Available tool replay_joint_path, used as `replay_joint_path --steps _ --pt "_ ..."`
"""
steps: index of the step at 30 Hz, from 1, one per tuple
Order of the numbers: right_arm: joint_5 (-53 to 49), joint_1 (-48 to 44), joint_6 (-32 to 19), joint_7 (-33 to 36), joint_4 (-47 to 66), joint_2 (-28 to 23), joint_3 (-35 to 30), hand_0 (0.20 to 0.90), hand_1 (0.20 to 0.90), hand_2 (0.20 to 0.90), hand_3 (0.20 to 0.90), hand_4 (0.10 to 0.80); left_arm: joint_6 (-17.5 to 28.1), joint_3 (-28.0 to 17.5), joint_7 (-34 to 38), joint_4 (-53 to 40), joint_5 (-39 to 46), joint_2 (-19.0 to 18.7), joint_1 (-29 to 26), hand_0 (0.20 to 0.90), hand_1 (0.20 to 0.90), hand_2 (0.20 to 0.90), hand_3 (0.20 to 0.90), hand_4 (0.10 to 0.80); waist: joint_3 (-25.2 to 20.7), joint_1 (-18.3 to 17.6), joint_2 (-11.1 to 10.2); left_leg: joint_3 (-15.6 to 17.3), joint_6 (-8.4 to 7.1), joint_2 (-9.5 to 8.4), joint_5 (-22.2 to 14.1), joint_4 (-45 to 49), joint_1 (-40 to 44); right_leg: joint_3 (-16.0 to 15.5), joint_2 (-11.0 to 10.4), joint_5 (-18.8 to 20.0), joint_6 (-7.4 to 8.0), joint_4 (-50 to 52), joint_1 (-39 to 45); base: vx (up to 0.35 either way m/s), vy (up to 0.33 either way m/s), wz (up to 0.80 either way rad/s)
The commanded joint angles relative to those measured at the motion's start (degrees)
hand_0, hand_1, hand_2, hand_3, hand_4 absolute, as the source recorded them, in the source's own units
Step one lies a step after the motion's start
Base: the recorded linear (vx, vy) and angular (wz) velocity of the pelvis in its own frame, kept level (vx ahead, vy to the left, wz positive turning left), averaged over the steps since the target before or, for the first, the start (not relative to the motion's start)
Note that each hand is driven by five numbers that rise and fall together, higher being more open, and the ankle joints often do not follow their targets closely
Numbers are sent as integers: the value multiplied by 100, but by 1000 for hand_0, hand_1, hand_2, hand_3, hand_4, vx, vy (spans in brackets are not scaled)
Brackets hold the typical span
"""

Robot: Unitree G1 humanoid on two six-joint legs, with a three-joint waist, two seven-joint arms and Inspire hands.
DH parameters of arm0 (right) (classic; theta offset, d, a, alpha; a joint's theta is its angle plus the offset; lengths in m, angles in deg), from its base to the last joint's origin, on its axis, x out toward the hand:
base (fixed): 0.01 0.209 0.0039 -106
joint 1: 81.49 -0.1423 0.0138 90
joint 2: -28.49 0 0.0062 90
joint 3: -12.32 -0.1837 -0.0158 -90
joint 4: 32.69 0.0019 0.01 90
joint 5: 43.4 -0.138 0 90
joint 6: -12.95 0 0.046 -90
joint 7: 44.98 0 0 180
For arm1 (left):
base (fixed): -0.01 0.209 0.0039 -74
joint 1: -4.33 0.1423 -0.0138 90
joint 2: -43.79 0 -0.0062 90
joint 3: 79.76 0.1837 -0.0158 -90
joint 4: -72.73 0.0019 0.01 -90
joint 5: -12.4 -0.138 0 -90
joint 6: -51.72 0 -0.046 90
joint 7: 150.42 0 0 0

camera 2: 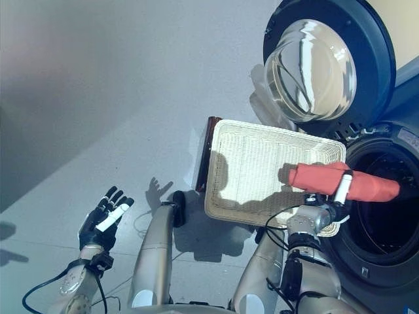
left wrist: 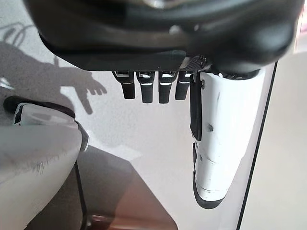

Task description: Pick up the clothes and place them into the washing machine

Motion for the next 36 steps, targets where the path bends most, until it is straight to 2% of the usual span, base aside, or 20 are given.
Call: replay_joint_path --steps 1,7,13,26,29,36 --pt "-76 -203 -676 157 -14 -1080 -388 200 200 200 200 300 498 -231 -58 -38 -24 -121 3 900 900 900 900 800 -91 52 282 -596 -700 447 272 -725 421 192 -31 39 -151 2 -56 -2 -30 -10" --pt "-382 -471 -605 359 -832 -1721 -754 200 200 200 200 300 450 -178 -129 -22 -2 -145 69 900 900 900 900 800 -165 19 429 -549 -750 492 318 -878 540 268 -3 -71 -166 109 -100 9 -13 -4" --pt "-367 -611 -639 593 -1073 -2247 -952 200 200 200 200 300 446 -124 -150 52 -38 -159 84 900 900 900 900 800 -187 -7 523 -511 -794 540 375 -1043 695 303 45 -137 -176 142 -82 13 -12 -9" --pt "-259 -869 -618 956 -1490 -3391 -1002 200 200 200 200 300 450 9 -227 -23 -77 -185 179 900 900 900 900 800 -252 -130 649 -369 -869 668 429 -1271 993 392 137 -246 -156 275 -130 17 -8 -7" --pt "-315 -863 -588 944 -1606 -3446 -988 200 200 200 200 300 416 59 -241 -6 -79 -197 195 900 900 900 900 800 -268 -151 674 -357 -884 677 440 -1303 1002 392 143 -243 -154 296 -164 6 0 -1" --pt "-458 -755 -815 1039 -1560 -3200 -1123 200 200 200 200 300 423 -12 -169 -29 -43 -165 228 900 900 900 900 800 -307 -210 668 -345 -899 707 433 -1288 942 409 174 -255 -168 370 -254 7 3 -3"
